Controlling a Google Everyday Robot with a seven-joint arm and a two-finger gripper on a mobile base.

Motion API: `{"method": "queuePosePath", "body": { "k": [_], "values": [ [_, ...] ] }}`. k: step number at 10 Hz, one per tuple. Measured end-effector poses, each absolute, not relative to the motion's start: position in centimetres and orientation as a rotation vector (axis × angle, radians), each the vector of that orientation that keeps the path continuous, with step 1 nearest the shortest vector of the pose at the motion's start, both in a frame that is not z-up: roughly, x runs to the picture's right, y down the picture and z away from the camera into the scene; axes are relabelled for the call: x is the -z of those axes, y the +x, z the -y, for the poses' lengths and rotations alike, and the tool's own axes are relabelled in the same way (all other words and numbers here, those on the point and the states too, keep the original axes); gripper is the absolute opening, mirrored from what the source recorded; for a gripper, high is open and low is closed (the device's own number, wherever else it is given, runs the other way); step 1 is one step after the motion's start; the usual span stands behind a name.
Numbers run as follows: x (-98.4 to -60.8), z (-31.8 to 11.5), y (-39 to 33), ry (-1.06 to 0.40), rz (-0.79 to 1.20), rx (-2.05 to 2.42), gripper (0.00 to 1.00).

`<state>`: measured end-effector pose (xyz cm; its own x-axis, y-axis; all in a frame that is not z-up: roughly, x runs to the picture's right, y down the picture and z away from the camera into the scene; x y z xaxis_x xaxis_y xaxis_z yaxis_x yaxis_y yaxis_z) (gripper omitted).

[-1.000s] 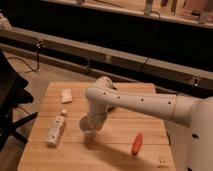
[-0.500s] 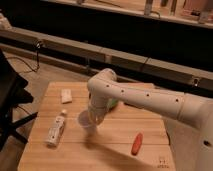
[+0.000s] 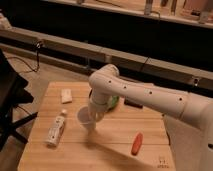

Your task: Pick up the ceramic cup

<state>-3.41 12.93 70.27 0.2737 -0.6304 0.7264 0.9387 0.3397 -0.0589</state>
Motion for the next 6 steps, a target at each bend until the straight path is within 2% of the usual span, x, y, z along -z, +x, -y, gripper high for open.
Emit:
{"method": "queuePosePath", "body": {
  "k": [6],
  "values": [
    [-69.4,-11.3,-3.2,-0.532,0.689,1.128,0.00]
  ]
}}
